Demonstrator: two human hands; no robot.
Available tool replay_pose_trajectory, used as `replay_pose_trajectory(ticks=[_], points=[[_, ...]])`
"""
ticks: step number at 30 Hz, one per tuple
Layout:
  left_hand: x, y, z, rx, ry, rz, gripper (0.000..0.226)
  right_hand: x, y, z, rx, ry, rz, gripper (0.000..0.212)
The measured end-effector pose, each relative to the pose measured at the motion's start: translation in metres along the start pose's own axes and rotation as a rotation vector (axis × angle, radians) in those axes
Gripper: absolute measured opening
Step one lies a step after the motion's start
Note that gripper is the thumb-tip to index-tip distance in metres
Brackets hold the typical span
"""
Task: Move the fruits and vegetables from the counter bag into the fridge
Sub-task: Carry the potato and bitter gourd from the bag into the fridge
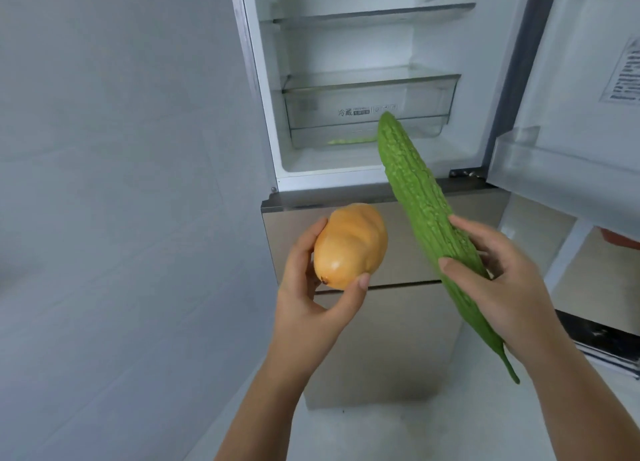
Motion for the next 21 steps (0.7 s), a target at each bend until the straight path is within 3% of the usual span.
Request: replay_pose_trajectory(ticks=[9, 21], points=[[0.027, -0.089, 0.06, -0.014, 0.041, -0.069, 0.062, 0.018, -0.107, -0.027, 0.003, -0.05, 0.039, 0.05], [0.049, -0.276, 0.126, 0.095, 0.004, 0.008, 0.058, 0.058, -0.297, -0.019, -0.04, 0.061, -0.051, 0.046]])
Point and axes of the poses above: each hand's wrist, its own y-axis away from the middle knuckle, its own x-axis out of the palm, z = x × y, the point moved 7 cm from there along -y, towards the middle knuckle, and after that the axes turned 2 degrees about x, right-handed, at the moved point
